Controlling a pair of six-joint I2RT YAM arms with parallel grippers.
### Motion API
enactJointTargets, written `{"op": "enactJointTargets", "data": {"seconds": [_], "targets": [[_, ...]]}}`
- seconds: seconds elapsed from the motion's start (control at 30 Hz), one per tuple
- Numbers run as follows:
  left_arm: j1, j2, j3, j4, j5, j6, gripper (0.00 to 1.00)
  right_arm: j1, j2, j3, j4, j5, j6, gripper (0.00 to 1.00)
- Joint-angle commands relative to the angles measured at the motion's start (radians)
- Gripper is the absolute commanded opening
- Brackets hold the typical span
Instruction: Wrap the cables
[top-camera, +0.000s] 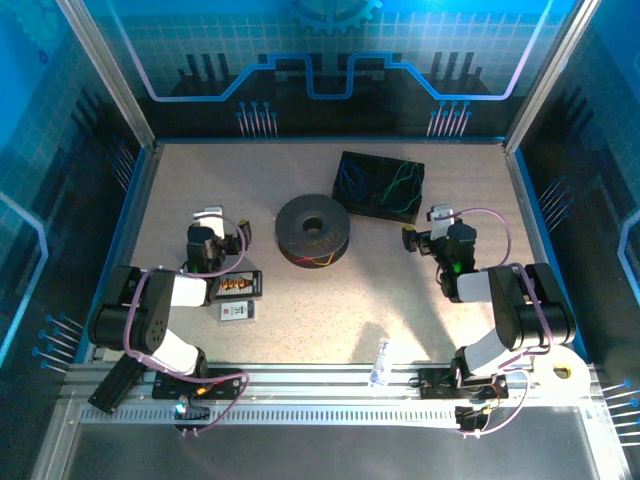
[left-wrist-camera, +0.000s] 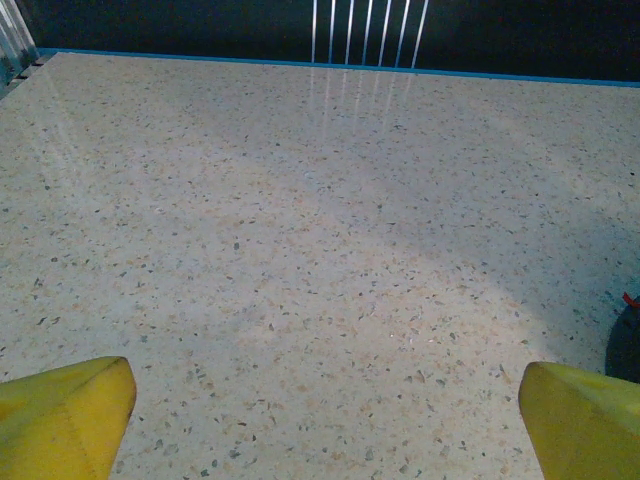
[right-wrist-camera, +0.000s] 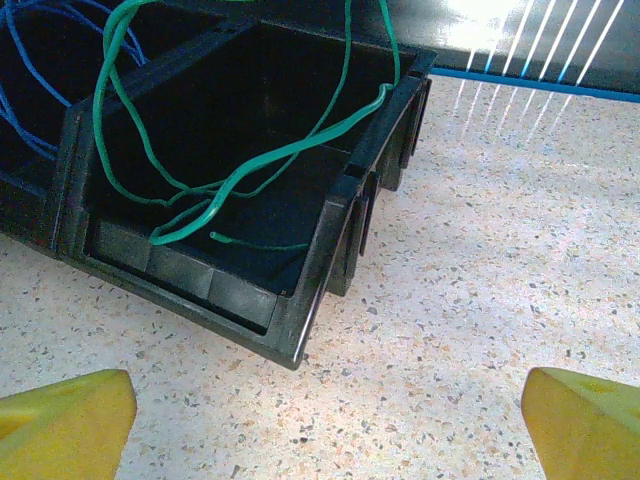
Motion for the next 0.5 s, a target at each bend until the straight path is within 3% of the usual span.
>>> {"op": "enactJointTargets", "data": {"seconds": [0.0, 0.13, 0.2, 0.3, 0.47], "targets": [[-0.010, -0.046, -0.002, 0.003, -0.041, 0.034, 0.99, 0.011, -0.029, 0.000, 0.025, 0.010, -0.010, 1.00], [-0.052, -0.275, -0.024, -0.145, -0.158, 0.027, 0.99, 0.067, -0.224, 0.018, -0.159, 0.091, -0.050, 1.00], [-0.054, -0.371, -0.014, -0.239, -0.179, -0.012, 0.99, 0.109, -0.308, 0.007, -0.169, 0.135, -0.068, 1.00], [-0.060, -0.538, 0.062, -0.512, -0.155, -0.129, 0.99, 0.177, -0.444, 0.003, -0.202, 0.172, -0.010, 1.00], [-0.069, -0.772, 0.242, -0.987, -0.060, -0.363, 0.99, 0.245, -0.693, 0.147, -0.609, 0.168, 0.159, 1.00]]}}
